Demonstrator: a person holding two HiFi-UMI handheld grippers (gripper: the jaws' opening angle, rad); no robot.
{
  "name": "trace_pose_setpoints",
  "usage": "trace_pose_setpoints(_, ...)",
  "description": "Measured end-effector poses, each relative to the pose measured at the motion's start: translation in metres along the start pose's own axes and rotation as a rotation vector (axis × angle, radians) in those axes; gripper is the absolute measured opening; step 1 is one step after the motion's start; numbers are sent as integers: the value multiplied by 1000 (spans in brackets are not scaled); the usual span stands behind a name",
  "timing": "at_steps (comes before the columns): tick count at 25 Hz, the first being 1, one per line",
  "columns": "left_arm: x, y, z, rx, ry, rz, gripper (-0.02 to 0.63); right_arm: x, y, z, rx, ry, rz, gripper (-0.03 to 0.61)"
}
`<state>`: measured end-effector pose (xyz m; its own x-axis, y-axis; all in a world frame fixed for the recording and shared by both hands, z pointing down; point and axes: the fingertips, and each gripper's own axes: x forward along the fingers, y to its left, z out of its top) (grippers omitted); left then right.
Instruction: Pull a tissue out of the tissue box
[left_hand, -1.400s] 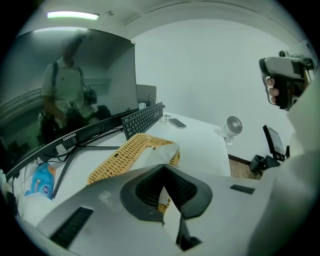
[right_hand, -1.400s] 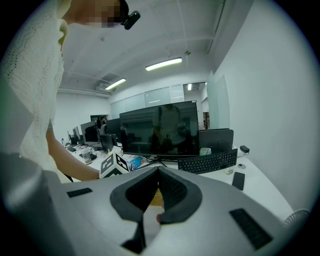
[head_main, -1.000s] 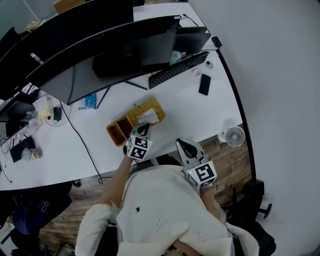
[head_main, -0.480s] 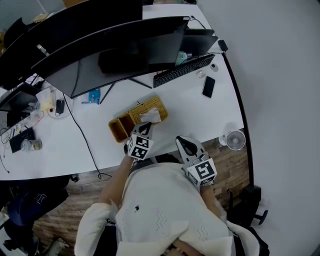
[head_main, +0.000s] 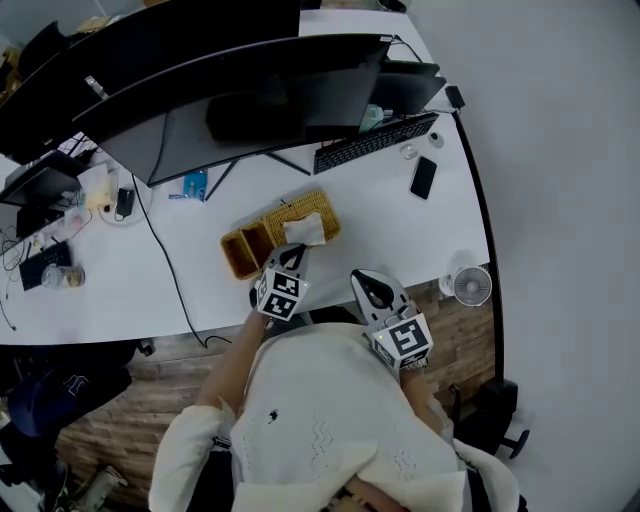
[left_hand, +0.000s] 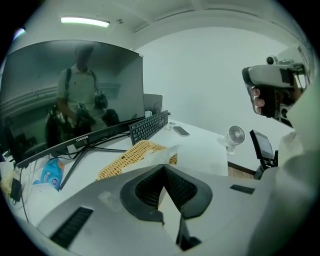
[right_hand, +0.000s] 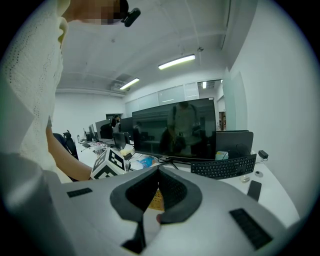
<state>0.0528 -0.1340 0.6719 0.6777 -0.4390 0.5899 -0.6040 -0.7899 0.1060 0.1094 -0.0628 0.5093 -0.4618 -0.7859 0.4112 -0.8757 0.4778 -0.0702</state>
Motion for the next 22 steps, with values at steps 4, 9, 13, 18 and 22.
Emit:
trace_pose_setpoints(4,-4,-1,0,-11,-6,6,12,2,1,1,-9,-1,16,2)
trace_pose_setpoints(9,-7,-2,-1,-19,-16,14,12,5,4,2,-17,-1,34,2)
trace_pose_setpoints(13,-10,-3,0,-24,-20,19,12,7,6,3,-22,1,46,2)
trace_pose_setpoints(18,-12,-4,2,-28,-29,28,12,9,6,3,-25,-3,60,2)
trace_pose_setpoints(22,-14,-3,4,-33,-39,34,12,11,6,4,-28,-4,71,2)
